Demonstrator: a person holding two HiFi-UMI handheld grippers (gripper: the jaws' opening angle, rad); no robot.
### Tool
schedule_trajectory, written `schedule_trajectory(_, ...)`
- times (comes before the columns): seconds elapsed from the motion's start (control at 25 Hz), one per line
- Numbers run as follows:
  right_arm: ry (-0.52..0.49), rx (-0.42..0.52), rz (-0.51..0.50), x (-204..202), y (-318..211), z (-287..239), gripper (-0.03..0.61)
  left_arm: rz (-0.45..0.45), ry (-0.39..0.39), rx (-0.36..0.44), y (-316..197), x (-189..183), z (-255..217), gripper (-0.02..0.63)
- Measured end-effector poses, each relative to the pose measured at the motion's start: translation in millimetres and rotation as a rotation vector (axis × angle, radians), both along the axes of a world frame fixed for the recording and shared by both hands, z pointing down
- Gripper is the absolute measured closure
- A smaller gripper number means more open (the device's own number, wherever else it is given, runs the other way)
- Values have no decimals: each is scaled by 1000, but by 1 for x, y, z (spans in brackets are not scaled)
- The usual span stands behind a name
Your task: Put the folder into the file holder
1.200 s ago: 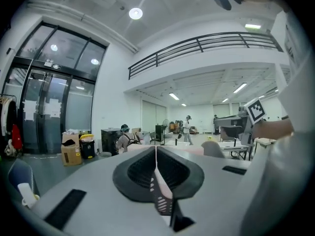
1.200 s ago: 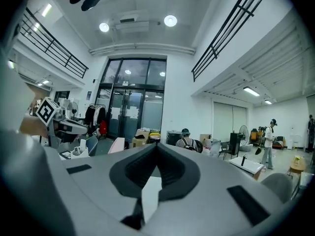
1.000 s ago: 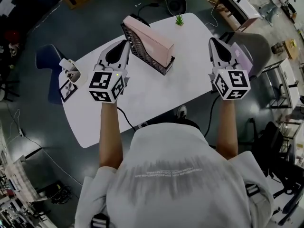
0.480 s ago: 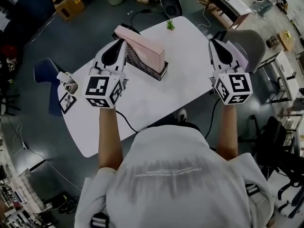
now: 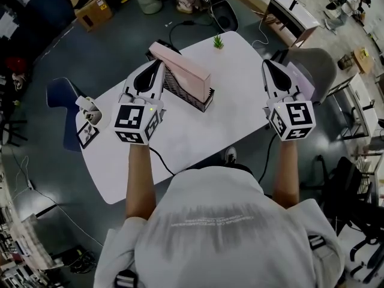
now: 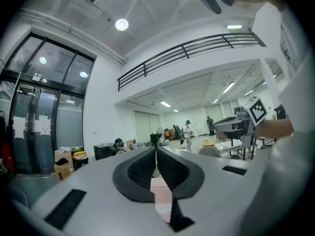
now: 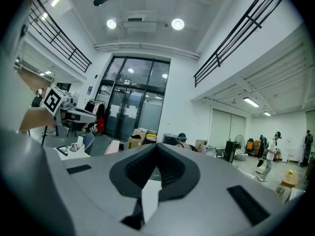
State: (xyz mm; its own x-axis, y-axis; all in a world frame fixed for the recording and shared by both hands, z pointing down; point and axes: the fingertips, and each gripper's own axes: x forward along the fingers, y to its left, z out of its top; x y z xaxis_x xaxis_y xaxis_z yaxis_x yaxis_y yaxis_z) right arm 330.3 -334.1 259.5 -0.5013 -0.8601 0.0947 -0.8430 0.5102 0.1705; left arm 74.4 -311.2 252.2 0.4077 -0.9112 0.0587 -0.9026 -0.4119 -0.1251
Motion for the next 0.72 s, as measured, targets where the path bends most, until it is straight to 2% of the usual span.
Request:
schedule_trajectory(0.24, -43, -22, -14, -1, -4, 3, 554, -6, 0, -3, -1, -2, 0, 594)
schedule_trajectory(0.72, -16, -27, -10, -4, -7, 13, 554, -6, -5, -20, -3, -3, 7, 594)
